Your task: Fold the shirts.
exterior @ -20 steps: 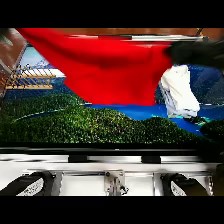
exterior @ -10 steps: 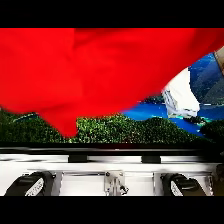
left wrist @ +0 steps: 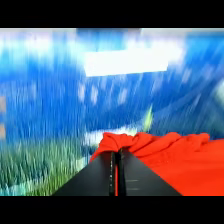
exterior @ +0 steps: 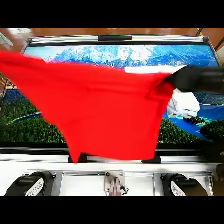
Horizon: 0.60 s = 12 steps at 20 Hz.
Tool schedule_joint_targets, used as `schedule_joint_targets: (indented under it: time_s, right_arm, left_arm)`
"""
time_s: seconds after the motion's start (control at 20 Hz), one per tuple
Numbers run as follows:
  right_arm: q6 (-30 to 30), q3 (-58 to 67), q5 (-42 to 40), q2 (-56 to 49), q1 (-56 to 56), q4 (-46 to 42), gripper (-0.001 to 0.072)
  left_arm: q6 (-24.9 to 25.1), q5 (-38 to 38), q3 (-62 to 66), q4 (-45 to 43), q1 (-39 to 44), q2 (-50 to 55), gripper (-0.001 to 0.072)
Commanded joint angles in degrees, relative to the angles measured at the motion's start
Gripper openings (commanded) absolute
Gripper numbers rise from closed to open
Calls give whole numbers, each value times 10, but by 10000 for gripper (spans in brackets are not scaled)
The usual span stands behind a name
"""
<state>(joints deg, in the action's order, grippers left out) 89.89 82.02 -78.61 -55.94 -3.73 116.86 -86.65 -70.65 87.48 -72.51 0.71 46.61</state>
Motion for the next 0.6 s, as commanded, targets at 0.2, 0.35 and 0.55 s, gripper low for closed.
schedule_joint_targets:
  time_s: [0.2, 0.35, 0.55]
  right_arm:
    - [-21, -117, 246, -211, 0, 79, 93]
    - [-26, -117, 274, -252, 0, 119, 319]
    - [29, -86, 160, -232, 35, 78, 565]
  left_arm:
    - [-2, 167, -237, 106, 0, 130, 33]
    - [0, 170, -237, 178, 0, 206, 36]
    - [1, 116, -231, 184, -22, 238, 720]
